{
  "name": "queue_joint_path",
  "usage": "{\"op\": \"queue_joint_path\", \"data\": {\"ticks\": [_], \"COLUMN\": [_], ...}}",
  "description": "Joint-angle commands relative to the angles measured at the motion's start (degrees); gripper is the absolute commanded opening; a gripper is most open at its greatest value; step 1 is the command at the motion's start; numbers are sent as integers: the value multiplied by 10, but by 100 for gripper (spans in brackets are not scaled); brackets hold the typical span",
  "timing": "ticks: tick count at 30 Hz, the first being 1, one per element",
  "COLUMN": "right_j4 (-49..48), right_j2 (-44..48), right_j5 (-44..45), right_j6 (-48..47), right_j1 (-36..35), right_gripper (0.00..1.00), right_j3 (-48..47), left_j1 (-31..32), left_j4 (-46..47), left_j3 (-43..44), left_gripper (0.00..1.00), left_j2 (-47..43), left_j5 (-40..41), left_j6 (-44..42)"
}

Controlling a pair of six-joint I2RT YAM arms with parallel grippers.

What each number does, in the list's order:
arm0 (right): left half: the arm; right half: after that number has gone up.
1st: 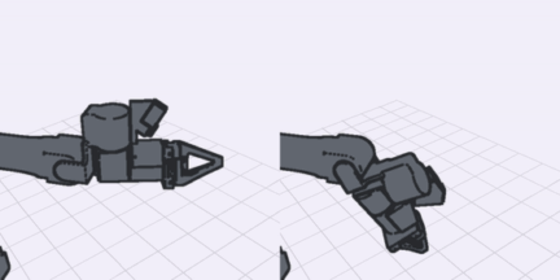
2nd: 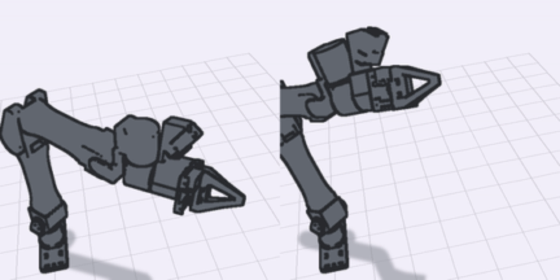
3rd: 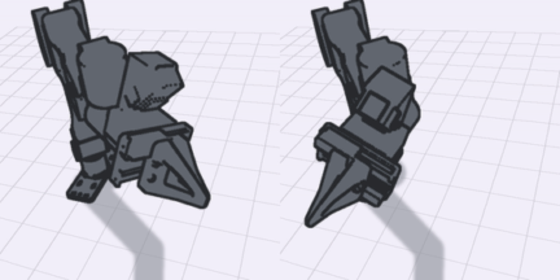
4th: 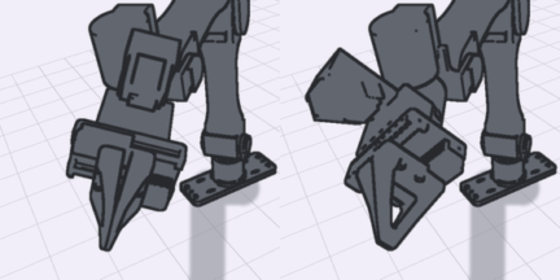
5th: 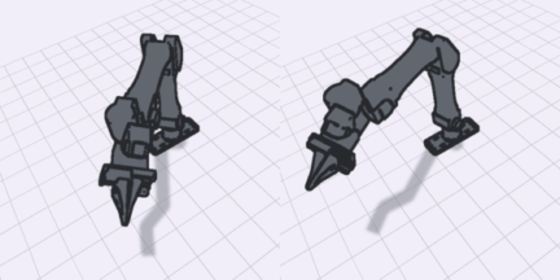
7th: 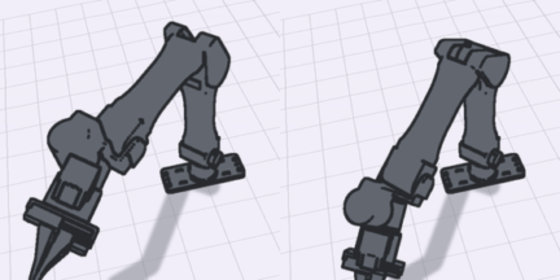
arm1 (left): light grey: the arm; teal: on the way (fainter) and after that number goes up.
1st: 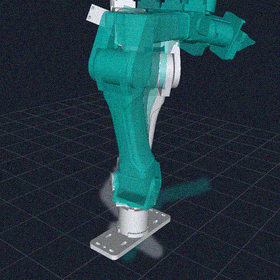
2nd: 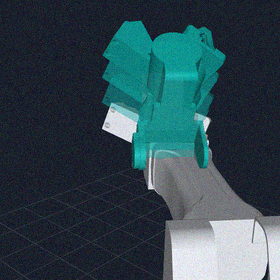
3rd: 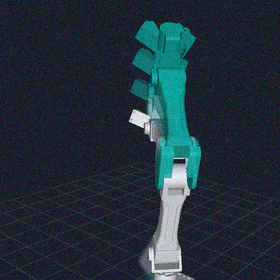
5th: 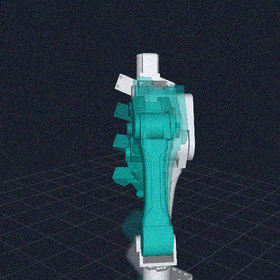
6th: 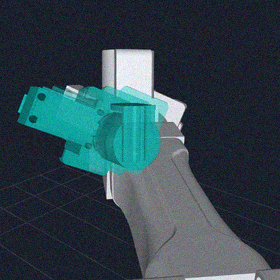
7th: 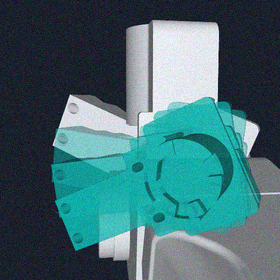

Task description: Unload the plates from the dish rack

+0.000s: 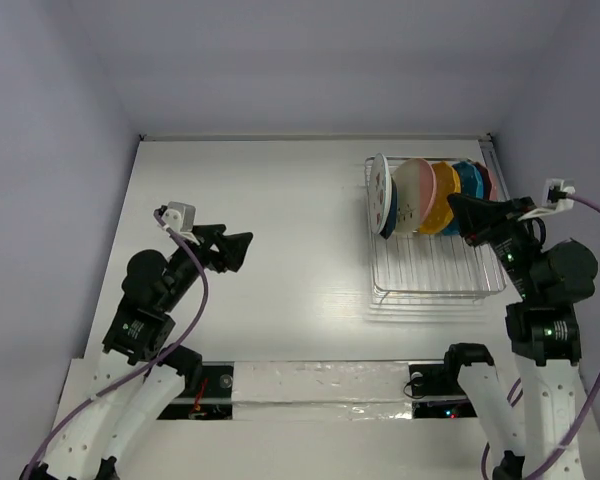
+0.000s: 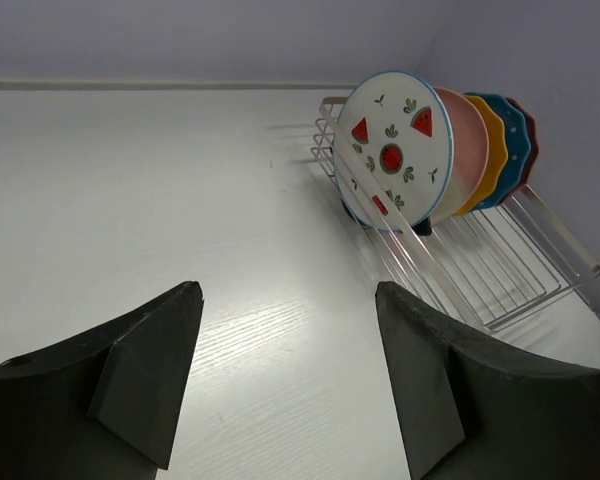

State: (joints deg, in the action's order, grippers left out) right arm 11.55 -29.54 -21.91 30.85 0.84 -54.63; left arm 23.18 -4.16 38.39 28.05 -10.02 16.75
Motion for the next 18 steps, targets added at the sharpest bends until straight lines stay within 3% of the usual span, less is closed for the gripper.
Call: {"op": "queue_joint_path", "data": {"ticks": [1,3,6,8,9,10,13,18], "right_j4": [0,-7,-12,15,27,39,93,141], "right_j2": [-44,-80,-120,-153,-172,-210,-293,-404], "right_j5": [-60,-71,-11,71,107,137,273,372], "right_j6": [-17,-15,-25,-45,-54,-72,-104,-140], "right_j1": [4,-12,-59,-131,-158,-200,-232,-237], "right_gripper": [22,20,19,17,8,6,0,0], "right_j3": [-25,-29,-47,-85,-102,-120,-191,-278], "left_j1": [-6,-11,-11,-11,-11,-11,-11,-11], "left_j4": [17,17,19,28,31,31,19,11], "left_j3": [24,23,21,20,17,17,23,26], "left_gripper": [67,67,61,49,44,31,0,0], "left_j2": [4,-1,-5,-4,-3,1,9,5], "left_j5": [-15,-16,-23,-33,-38,-36,-17,4], "left_j6": [-13,-14,-16,-15,-15,-13,-11,-8]}}
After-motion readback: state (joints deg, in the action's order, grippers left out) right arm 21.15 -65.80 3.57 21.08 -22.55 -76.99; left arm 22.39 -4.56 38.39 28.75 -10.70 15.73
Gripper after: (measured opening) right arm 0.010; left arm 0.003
